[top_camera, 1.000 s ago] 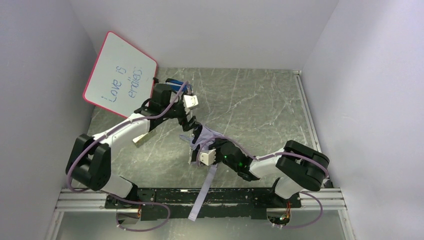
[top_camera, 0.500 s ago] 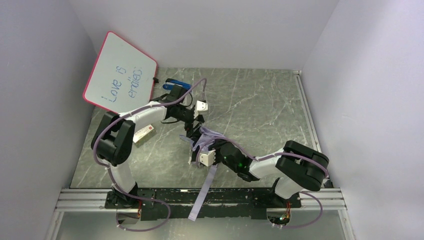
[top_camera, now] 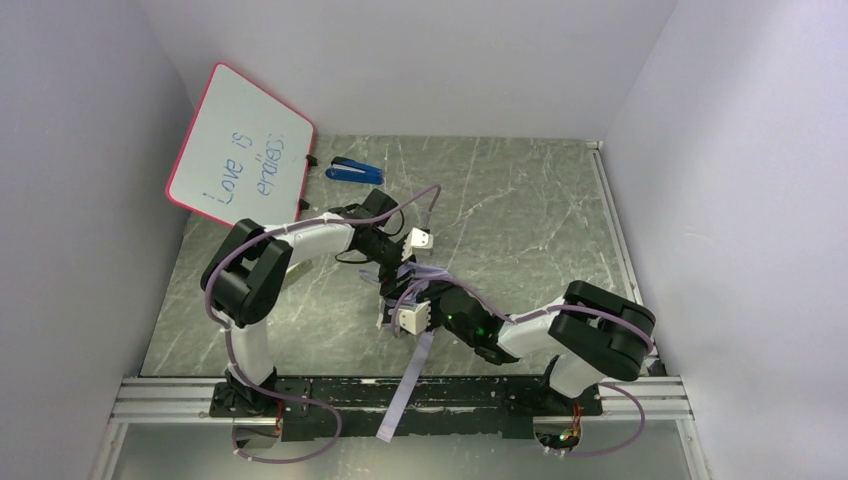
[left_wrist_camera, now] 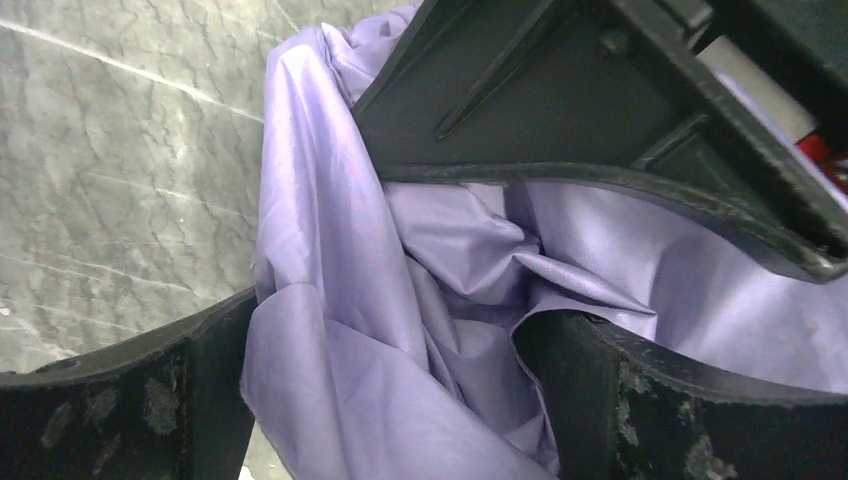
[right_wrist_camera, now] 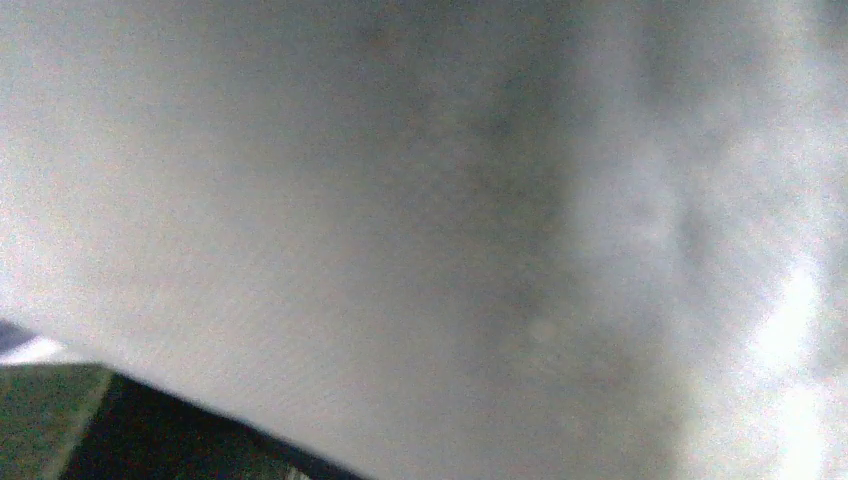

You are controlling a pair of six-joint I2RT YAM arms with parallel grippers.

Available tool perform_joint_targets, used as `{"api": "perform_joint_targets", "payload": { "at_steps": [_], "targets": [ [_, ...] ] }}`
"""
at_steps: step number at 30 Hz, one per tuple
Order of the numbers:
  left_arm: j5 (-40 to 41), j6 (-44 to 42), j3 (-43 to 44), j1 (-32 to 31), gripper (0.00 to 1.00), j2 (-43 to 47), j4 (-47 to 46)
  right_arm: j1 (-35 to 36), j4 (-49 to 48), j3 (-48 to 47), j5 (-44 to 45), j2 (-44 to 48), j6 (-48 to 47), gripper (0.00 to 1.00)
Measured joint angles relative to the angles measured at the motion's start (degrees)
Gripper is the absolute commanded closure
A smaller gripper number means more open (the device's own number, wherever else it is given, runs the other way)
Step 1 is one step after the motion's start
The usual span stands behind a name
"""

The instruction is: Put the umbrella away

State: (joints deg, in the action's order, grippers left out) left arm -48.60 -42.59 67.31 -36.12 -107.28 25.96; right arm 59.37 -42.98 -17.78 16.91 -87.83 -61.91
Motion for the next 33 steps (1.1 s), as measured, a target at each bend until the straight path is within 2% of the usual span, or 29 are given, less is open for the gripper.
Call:
{"api": "perform_joint_targets", "payload": {
  "at_steps": [7,16,22,27,33],
  "targets": [
    [3.0,-0.7,0.1,-1.5,0.03,-2.4,0.0,0.3,0.0,0.0,0.2,-0.3,-0.6,0.70],
    [7.6,-0.7,0.5,-3.4,0.09,-3.3,-0.4,0.3,0.0,-0.1,0.4,-0.3,-0.9,0.70],
    [12.0,-0.7,0.7,-5.0,0.30,-3.0,-0.4,0.3,0.5,-0.3,0.7,-0.3,-0.8,0.65],
    [14.6,-0.7,0.5,-6.0,0.47,-2.7,-0.5,0.3,1.3,-0.6,1.2,-0.2,-0.7,0.51],
    [16.7,-0.7,0.3,-6.6,0.59,-2.3,-0.9,0.3,5.9,-0.4,1.6,4.4,-0.5,0.41]
  ]
}}
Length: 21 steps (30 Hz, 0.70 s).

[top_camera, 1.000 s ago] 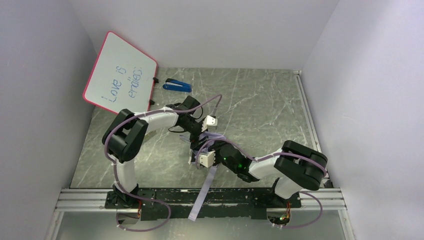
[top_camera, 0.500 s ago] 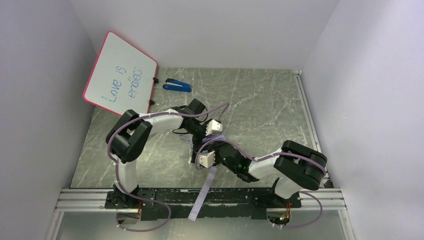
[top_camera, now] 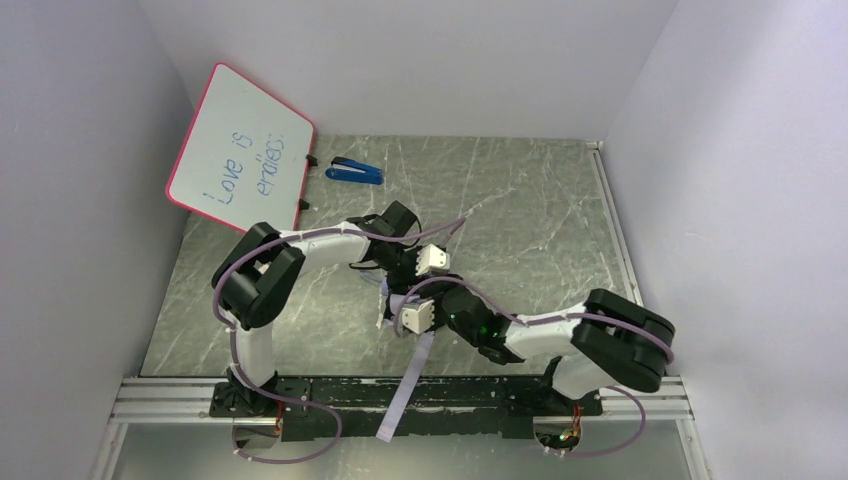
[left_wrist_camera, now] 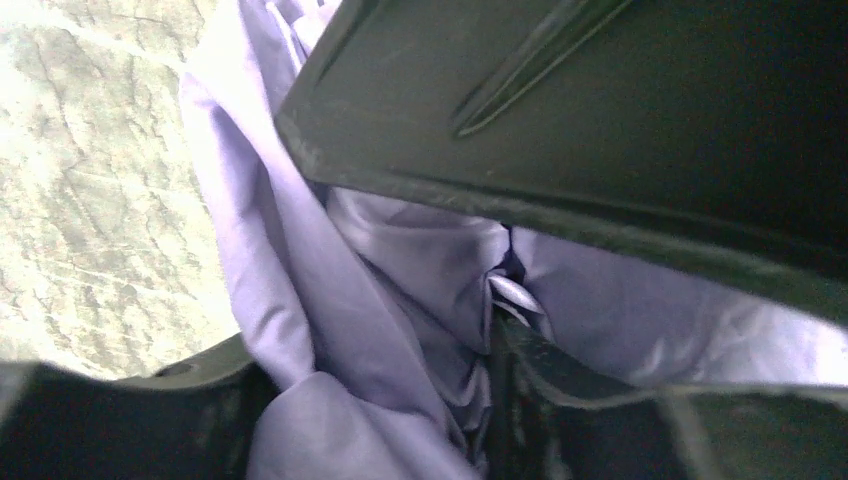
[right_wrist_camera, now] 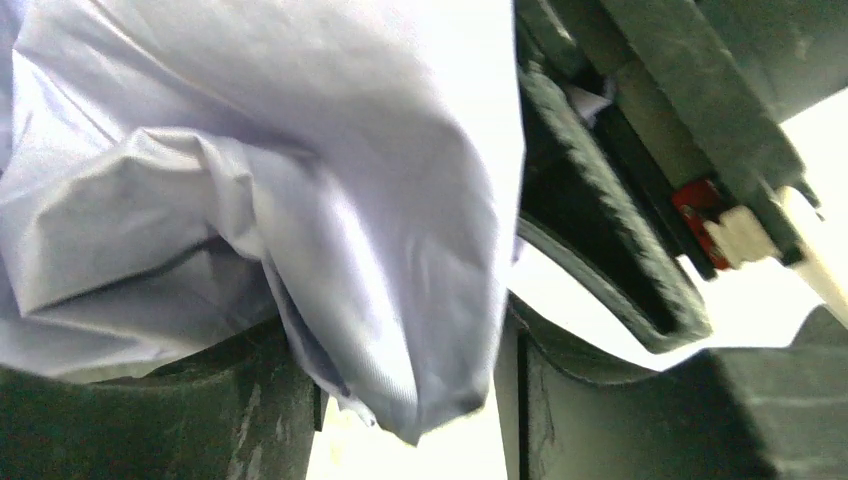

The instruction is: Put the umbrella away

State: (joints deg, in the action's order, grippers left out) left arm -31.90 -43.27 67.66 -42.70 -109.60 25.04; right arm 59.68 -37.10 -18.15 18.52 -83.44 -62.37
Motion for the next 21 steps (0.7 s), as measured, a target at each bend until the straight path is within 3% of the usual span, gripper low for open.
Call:
{"api": "perform_joint_targets", "payload": {
  "at_steps": [13,21],
  "targets": [
    [2.9,-0.1,-0.3,-0.7,0.82,0.5,-1.0,0.0,24.8,0.3,-2.8,25.7,9.1,0.42],
    [4.7,0.0,-1.8,-1.1,0.85,1.7,-3.0,0.0,30.6,0.2,-3.9,41.6,20.3,0.43]
  ]
}}
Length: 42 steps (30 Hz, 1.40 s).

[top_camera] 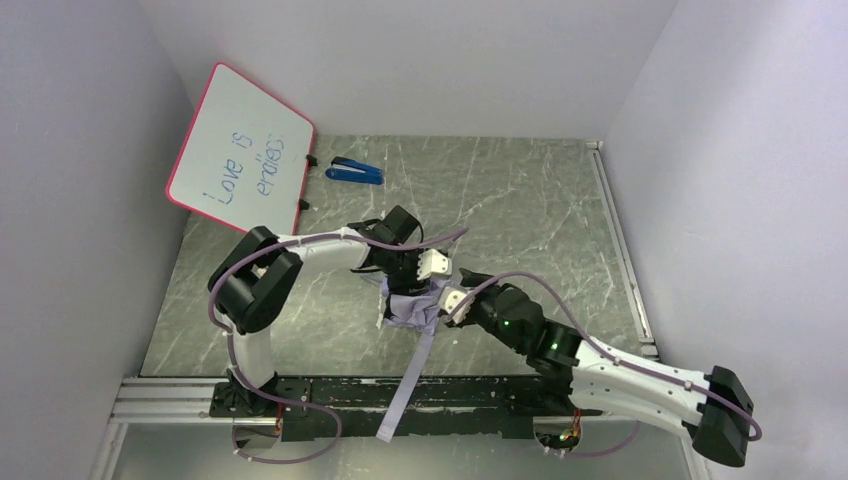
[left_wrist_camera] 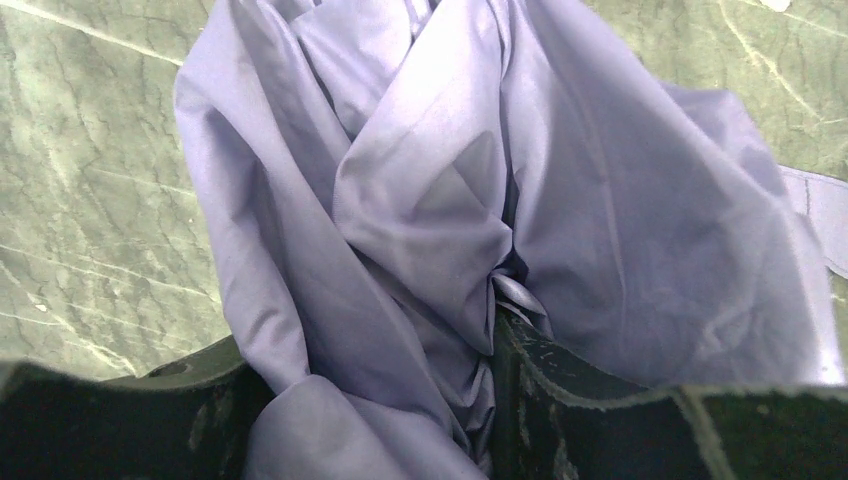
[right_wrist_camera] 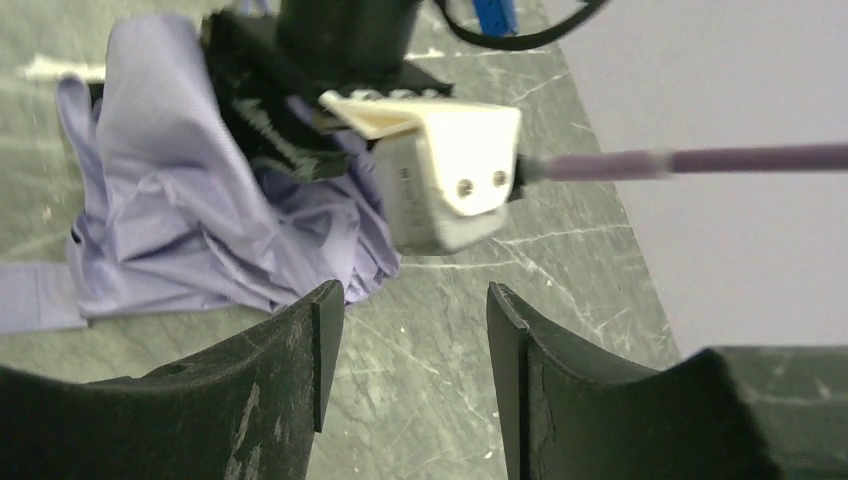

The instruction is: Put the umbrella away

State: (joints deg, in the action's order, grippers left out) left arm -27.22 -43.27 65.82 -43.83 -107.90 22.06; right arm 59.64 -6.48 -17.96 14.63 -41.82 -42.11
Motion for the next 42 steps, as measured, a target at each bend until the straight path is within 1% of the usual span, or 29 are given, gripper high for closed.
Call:
{"api": "perform_joint_targets", "payload": {
  "at_steps": [3,6,8,11,15,18,21,24,28,32,36,39,42],
  "targets": [
    [0.5,0.0,-0.9,-0.2,0.86,0.6,-1.2,0.0,0.1,-0.1,1.3,3.9,5.1,0.45],
    [0.9,0.2,-1.9,-0.2,0.86,1.2,-2.4,0.0,0.9,-1.3,4.5,5.4,13.1,0.46],
    [1.1,0.3,-2.4,-0.2,0.87,1.6,-3.0,0.0,2.2,-3.0,6.6,5.3,19.7,0.47],
    [1.1,0.7,-2.9,-0.1,0.88,1.8,-3.8,0.0,4.7,-6.6,9.3,4.2,30.4,0.50],
    [1.7,1.7,-2.9,0.6,0.89,1.9,-4.3,0.0,8.9,-10.1,14.2,1.7,46.1,0.51],
    [2.6,2.6,-2.9,1.3,0.90,1.9,-4.8,0.0,13.8,-11.5,17.2,-1.4,58.1,0.49],
    [3.7,3.7,-2.9,1.7,0.90,1.9,-5.2,0.0,18.0,-11.7,18.3,-4.8,68.3,0.45],
    [4.5,4.9,-2.7,1.8,0.90,1.8,-5.3,0.0,18.5,-10.2,17.5,-8.0,75.8,0.40],
    [5.2,6.2,-2.1,1.9,0.90,1.5,-5.0,0.0,13.0,-5.6,15.2,-11.2,80.4,0.38],
    [5.8,7.7,-0.3,2.1,0.90,0.2,-3.7,0.0,6.7,-3.3,13.0,-16.5,81.4,0.38],
    [6.1,8.8,1.0,2.2,0.91,-0.7,-3.0,0.1,0.5,-3.2,11.7,-22.5,81.3,0.43],
    [6.2,8.9,1.1,2.2,0.91,-0.7,-2.9,0.1,-2.0,-3.3,11.4,-25.6,81.4,0.47],
    [6.2,9.0,1.1,2.2,0.91,-0.7,-2.9,0.2,-3.0,-3.3,11.1,-27.9,81.7,0.48]
  ]
}}
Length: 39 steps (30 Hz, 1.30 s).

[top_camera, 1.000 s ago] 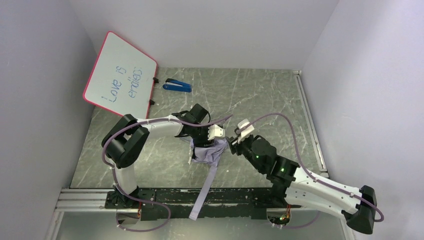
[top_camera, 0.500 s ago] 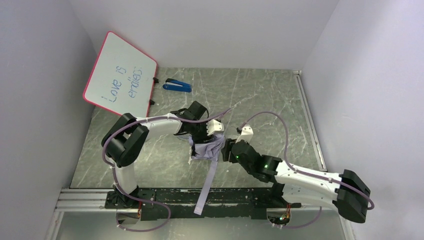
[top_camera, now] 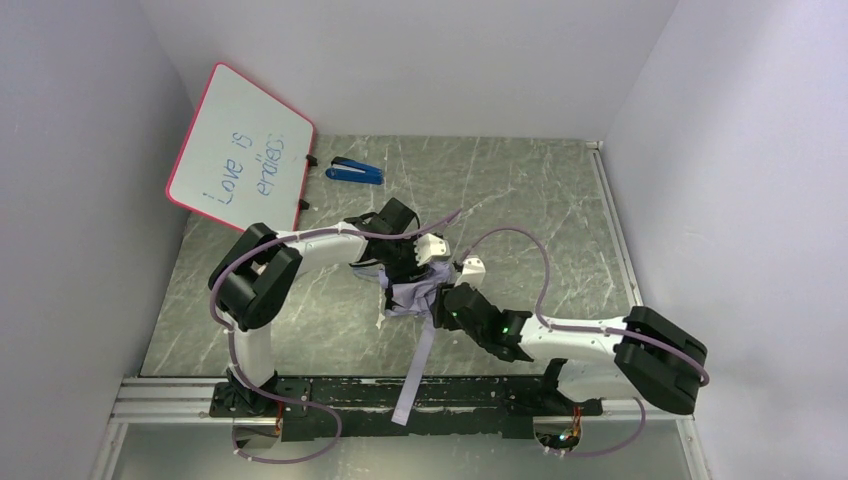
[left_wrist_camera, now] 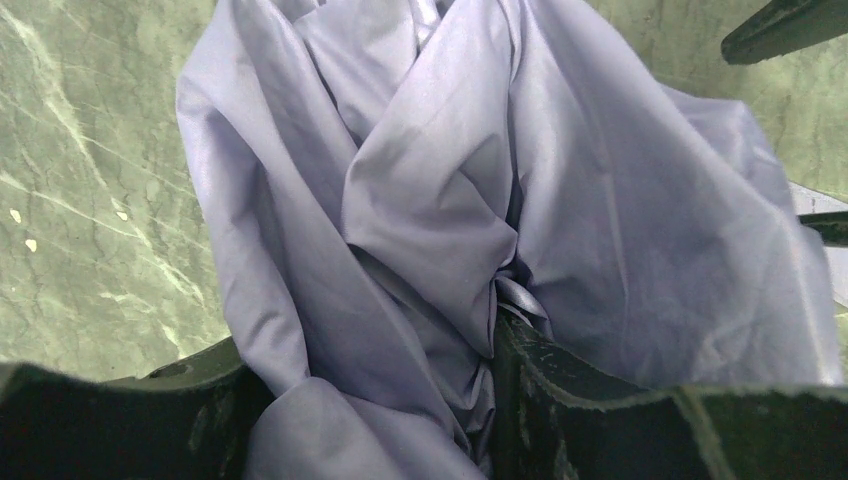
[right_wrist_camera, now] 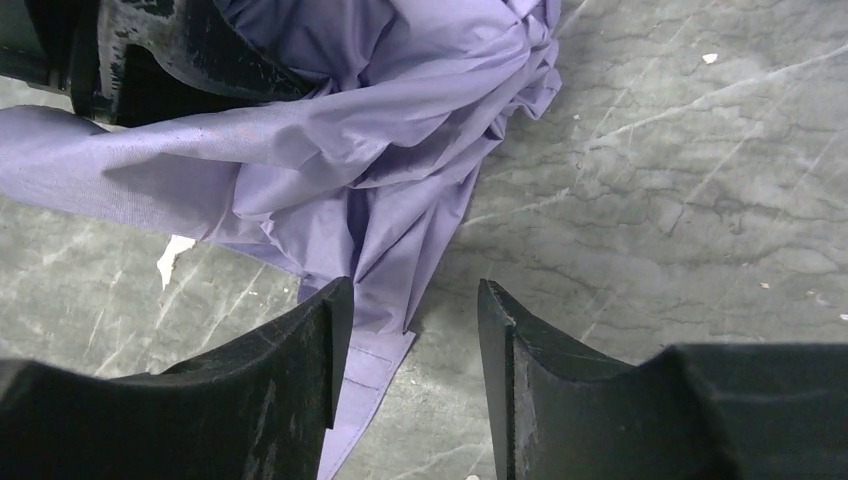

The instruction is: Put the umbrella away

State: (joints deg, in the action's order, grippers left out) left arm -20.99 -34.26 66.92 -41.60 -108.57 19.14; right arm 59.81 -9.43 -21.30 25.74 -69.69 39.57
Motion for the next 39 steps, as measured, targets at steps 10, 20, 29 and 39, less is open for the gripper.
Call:
{"api": "perform_joint_targets", "payload": {
  "at_steps": [10,20,29,39],
  "targets": [
    [0.0,0.0,0.1,0.0,0.91,-0.1,0.1,0.4,-2.8,0.0,-2.1,-4.4,0.0,0.49],
    [0.0,0.0,0.1,0.0,0.91,-0.1,0.1,1.7,-1.9,-2.8,-2.1,-8.3,-0.3,0.53],
    [0.1,0.1,0.3,0.0,0.90,-0.2,0.4,2.1,0.5,-6.2,-0.6,-11.5,0.2,0.58],
    [0.3,0.7,0.6,0.0,0.90,-0.3,0.5,2.3,2.7,-7.2,0.8,-12.3,0.8,0.81]
  ]
}}
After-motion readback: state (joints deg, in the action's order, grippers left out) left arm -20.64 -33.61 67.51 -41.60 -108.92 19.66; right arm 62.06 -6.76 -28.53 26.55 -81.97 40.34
